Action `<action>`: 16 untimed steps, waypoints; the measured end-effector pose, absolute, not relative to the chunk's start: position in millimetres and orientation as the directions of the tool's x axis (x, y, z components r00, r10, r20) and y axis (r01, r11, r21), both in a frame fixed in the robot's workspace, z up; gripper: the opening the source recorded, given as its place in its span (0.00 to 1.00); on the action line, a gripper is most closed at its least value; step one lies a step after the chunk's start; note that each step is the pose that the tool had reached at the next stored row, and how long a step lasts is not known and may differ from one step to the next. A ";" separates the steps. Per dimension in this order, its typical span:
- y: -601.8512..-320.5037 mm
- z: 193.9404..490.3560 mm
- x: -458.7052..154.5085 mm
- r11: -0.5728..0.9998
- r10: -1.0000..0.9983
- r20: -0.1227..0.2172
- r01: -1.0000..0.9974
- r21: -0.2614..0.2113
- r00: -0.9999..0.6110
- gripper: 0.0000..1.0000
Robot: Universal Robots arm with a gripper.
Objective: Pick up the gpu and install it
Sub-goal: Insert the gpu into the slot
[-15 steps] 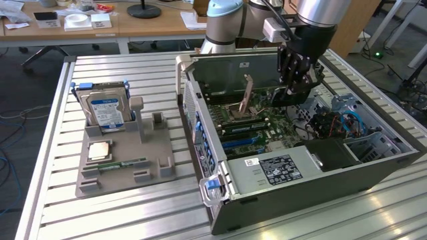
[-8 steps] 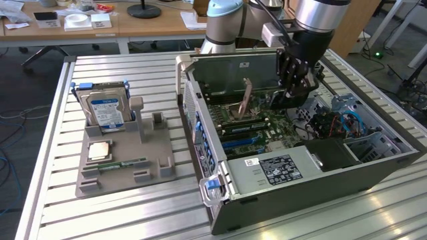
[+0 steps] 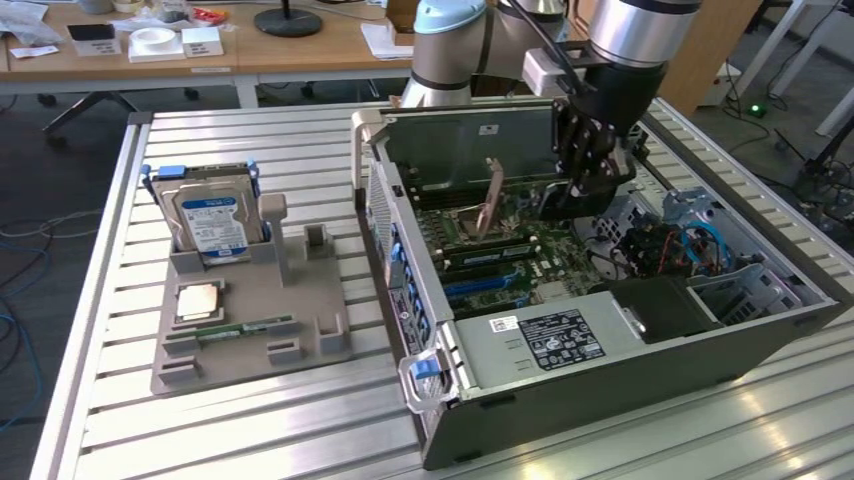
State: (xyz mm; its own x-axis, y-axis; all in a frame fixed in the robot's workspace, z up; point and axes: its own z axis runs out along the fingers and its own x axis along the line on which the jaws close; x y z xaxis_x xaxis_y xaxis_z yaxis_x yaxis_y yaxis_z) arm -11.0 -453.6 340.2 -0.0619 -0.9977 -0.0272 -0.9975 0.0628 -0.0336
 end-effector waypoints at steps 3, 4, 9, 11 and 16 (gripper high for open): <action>-453.6 336.1 -11.0 0.063 -0.998 -0.027 -0.997 -0.033 -0.062 0.27; -453.6 334.5 -11.0 0.063 -0.998 -0.027 -0.997 -0.034 -0.062 0.27; -453.6 327.6 -11.0 0.063 -0.998 -0.027 -0.997 -0.034 -0.062 0.27; -453.6 326.1 -11.0 0.063 -0.998 -0.027 -0.997 -0.034 -0.062 0.27; -453.6 325.8 -11.0 0.063 -0.998 -0.027 -0.997 -0.034 -0.062 0.27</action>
